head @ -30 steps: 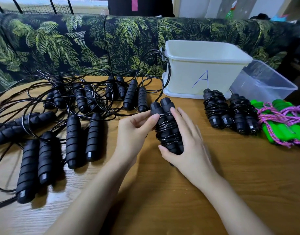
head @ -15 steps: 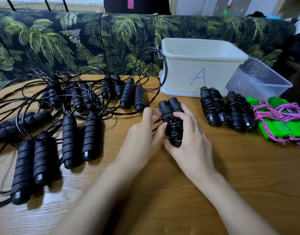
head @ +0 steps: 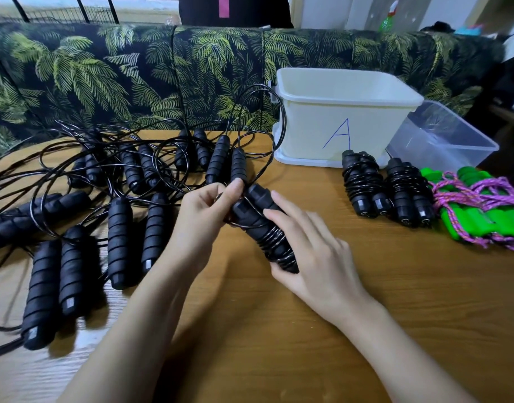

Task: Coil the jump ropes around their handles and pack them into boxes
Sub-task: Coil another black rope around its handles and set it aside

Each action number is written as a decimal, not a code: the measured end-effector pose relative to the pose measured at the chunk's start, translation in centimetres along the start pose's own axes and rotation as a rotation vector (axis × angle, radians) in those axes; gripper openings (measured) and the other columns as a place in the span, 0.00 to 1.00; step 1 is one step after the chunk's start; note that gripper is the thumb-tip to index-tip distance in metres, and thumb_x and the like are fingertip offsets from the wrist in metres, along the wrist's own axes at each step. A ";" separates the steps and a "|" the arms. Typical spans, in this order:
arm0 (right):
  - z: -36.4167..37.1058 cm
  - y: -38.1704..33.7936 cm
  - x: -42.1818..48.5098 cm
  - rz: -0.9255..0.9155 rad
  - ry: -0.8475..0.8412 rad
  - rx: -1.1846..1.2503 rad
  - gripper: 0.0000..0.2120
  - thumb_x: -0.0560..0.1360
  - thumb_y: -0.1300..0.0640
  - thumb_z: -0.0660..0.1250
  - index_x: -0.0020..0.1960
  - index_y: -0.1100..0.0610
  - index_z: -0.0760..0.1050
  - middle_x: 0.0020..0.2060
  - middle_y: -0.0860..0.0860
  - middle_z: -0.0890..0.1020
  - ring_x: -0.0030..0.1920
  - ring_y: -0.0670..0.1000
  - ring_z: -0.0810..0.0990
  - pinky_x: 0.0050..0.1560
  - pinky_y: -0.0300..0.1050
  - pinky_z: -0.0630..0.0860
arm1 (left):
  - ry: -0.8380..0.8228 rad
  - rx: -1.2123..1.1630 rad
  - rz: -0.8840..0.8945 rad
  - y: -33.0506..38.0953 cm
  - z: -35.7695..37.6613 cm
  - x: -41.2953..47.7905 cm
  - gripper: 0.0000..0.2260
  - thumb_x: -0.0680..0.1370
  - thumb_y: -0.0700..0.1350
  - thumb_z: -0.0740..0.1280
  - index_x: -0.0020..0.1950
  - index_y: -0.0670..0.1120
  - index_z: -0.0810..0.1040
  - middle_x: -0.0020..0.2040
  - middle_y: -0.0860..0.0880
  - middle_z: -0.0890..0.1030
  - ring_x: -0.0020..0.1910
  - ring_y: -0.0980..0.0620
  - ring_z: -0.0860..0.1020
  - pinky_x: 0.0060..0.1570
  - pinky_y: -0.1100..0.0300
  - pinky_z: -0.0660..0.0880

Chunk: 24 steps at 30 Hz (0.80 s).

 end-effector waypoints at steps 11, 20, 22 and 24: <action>0.2 1.2 -0.2 0.340 0.094 0.194 0.37 0.67 0.50 0.74 0.74 0.48 0.65 0.72 0.41 0.70 0.65 0.47 0.77 0.52 0.42 0.77 | 0.144 -0.019 0.099 -0.9 4.0 -2.5 0.14 0.85 0.47 0.58 0.44 0.43 0.78 0.43 0.48 0.81 0.45 0.54 0.77 0.49 0.58 0.74; -0.3 2.7 -0.6 0.386 0.085 0.093 0.40 0.66 0.52 0.77 0.75 0.50 0.67 0.71 0.42 0.72 0.62 0.51 0.79 0.47 0.51 0.81 | 0.045 0.825 0.670 1.5 4.7 -3.3 0.14 0.83 0.48 0.57 0.38 0.46 0.68 0.37 0.49 0.71 0.38 0.48 0.70 0.40 0.51 0.69; -0.5 2.2 -0.4 0.312 0.073 -0.048 0.42 0.64 0.50 0.79 0.75 0.51 0.68 0.71 0.44 0.72 0.59 0.51 0.80 0.40 0.49 0.81 | 0.085 0.735 0.451 1.2 3.0 -2.4 0.18 0.81 0.56 0.58 0.46 0.44 0.78 0.43 0.52 0.78 0.44 0.52 0.77 0.47 0.56 0.73; -0.3 1.2 -0.1 0.203 0.043 -0.144 0.43 0.62 0.50 0.81 0.75 0.53 0.69 0.71 0.46 0.73 0.56 0.51 0.81 0.34 0.46 0.80 | 0.026 0.487 0.187 0.8 1.8 -1.3 0.23 0.78 0.61 0.65 0.64 0.46 0.78 0.53 0.56 0.81 0.54 0.62 0.80 0.57 0.66 0.74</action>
Point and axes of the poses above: each hand's wrist, its own x-axis towards the middle knuckle, its own z-axis out of the palm, y = z × x, the point moved 5 cm from there along x, towards the middle knuckle
